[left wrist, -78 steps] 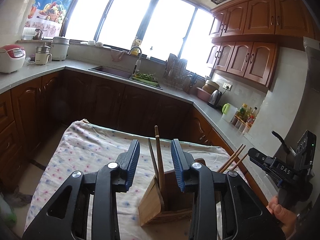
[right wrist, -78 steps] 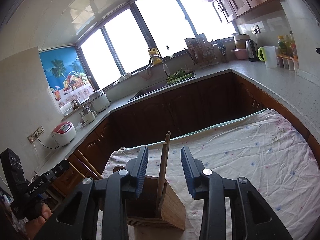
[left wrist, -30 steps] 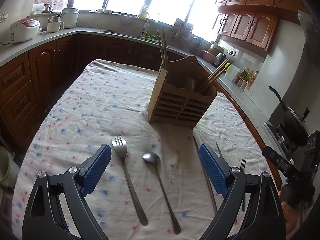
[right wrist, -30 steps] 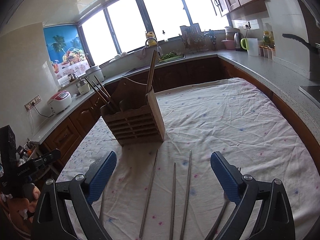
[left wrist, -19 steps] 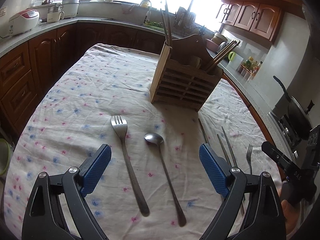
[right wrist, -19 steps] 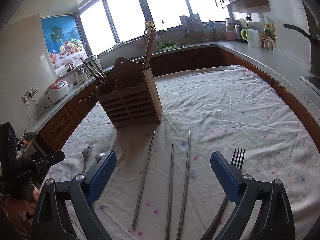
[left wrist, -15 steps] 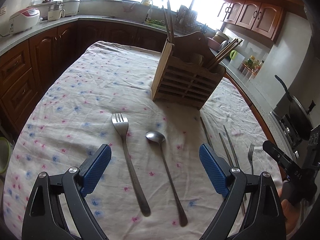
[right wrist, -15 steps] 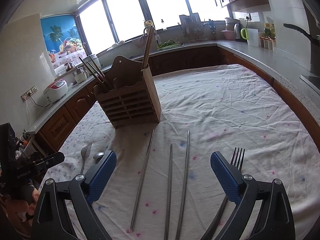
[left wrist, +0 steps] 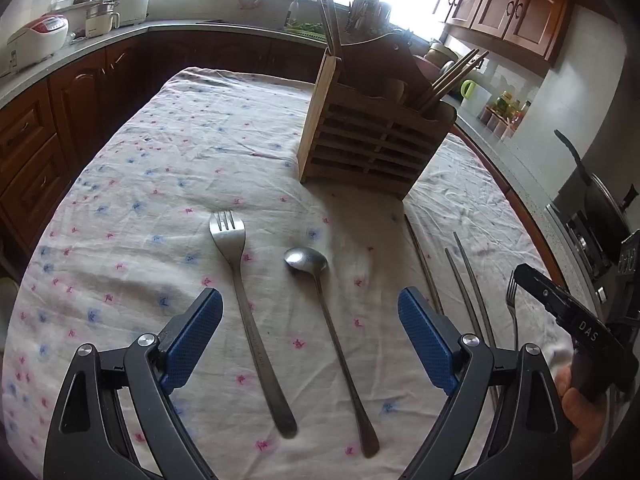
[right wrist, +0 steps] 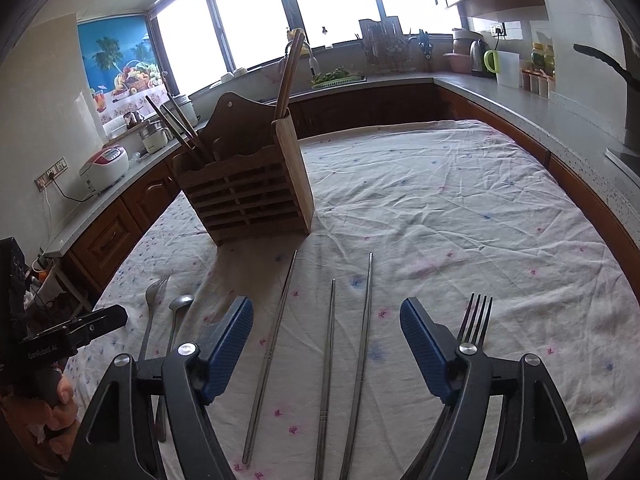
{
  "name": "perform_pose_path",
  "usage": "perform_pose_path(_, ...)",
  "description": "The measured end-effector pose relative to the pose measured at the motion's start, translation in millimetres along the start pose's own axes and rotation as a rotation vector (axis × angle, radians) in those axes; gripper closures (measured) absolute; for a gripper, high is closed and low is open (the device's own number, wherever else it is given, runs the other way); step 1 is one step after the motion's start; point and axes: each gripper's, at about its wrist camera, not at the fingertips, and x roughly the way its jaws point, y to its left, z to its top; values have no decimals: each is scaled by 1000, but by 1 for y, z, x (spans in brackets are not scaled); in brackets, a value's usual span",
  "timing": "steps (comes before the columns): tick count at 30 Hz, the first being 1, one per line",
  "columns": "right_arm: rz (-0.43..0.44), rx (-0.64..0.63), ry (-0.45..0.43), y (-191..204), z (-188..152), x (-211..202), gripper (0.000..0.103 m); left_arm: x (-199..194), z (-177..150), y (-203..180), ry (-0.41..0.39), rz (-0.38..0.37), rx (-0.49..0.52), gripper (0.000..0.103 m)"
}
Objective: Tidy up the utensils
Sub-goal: 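Move the left tool to the metal spoon while the right tool approaches a metal chopstick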
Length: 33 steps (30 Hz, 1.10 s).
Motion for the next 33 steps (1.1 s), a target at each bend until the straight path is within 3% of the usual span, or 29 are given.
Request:
perform_pose_path(3, 7, 8, 27, -3, 0, 7, 50, 6, 0, -1, 19, -11, 3, 18)
perform_pose_path(8, 24, 11, 62, -4, 1, 19, 56, 21, 0, -2, 78, -24, 6, 34)
perform_pose_path(11, 35, 3, 95, -2, 3, 30, 66, 30, 1, -3, 112, -30, 8, 43)
perform_pose_path(13, 38, -4, 114, -1, 4, 38, 70, 36, 1, -3, 128, -30, 7, 44)
perform_pose_path(23, 21, -46, 197, 3, 8, 74, 77, 59, 7, -4, 185, -39, 11, 56)
perform_pose_path(33, -39, -121, 248, 10, 15, 100, 85, 73, 14, -15, 177, -15, 60, 60)
